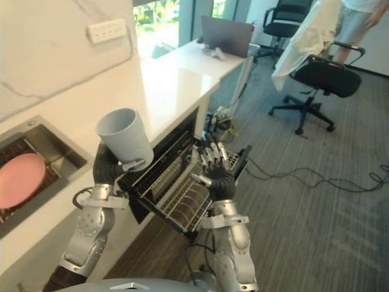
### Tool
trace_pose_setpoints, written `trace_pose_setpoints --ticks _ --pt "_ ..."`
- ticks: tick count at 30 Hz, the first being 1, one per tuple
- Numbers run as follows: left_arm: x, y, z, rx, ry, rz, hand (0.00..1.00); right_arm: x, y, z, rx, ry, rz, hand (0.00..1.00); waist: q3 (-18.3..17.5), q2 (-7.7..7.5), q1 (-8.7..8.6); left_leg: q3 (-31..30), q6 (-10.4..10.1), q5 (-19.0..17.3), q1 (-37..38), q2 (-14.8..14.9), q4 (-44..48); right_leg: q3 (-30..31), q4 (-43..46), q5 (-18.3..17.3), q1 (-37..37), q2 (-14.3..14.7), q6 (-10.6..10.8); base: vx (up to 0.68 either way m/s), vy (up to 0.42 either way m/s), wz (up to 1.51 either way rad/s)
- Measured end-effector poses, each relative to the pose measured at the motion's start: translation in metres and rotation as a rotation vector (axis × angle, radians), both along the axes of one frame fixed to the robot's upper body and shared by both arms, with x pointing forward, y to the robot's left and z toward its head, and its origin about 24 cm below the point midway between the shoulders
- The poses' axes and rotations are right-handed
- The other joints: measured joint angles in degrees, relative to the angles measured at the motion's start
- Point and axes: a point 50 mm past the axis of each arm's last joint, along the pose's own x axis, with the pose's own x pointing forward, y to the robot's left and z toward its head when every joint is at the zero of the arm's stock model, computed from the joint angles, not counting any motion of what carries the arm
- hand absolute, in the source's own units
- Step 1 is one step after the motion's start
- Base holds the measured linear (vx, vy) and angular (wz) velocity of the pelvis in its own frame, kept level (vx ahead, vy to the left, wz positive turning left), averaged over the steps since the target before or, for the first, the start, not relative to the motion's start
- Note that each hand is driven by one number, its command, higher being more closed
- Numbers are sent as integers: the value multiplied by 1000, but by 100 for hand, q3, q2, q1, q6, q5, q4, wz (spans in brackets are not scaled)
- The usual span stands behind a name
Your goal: Walk over to the sink, pick up the cup, carry it to the dishwasher, place the cup inside the dishwasher, then close the dishwasher door
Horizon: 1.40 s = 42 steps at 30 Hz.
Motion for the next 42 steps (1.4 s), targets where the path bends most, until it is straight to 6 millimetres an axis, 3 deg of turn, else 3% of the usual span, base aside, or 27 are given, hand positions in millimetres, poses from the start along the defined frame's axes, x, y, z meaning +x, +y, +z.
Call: trace_pose_setpoints --ticks 2,5,14,19,23,34,42 --pt "0 -1 0 1 4 -3 100 2 -1 1 27 -2 45 0 77 89 -31 -44 -141 -98 -4 235 260 -98 -150 97 208 187 26 93 -89 0" --pt "-1 -6 -2 2 14 -23 100 2 -1 6 57 -7 89 0 113 83 -28 -78 -175 -134 -4 357 307 -202 -305 111 376 290 8 22 -45 10" --pt "-6 -28 -13 227 25 -29 100 0 17 13 94 -21 231 0 117 75 -13 -66 -141 -14 -18 297 -1 -221 -673 289 413 326 1 1 -1 1" --pt "-5 -31 -32 412 77 105 100 1 21 12 104 5 267 0 108 96 -37 -77 -161 143 -9 271 -190 -248 -776 360 386 353 -23 0 -7 1" --pt "-4 -29 -36 496 70 197 100 4 30 12 112 37 288 0 108 94 -34 -80 -160 224 -5 242 -292 -247 -822 402 369 351 -25 0 0 0" --pt "-6 -35 -49 539 131 233 100 6 47 5 105 170 281 0 121 73 -50 -55 -135 359 89 180 -490 -214 -878 476 380 336 -27 -27 -3 -1" --pt "-2 -39 -42 526 102 292 100 13 59 10 86 207 251 0 130 58 -25 -57 -132 422 187 150 -593 -211 -791 464 400 313 -15 -4 0 0"
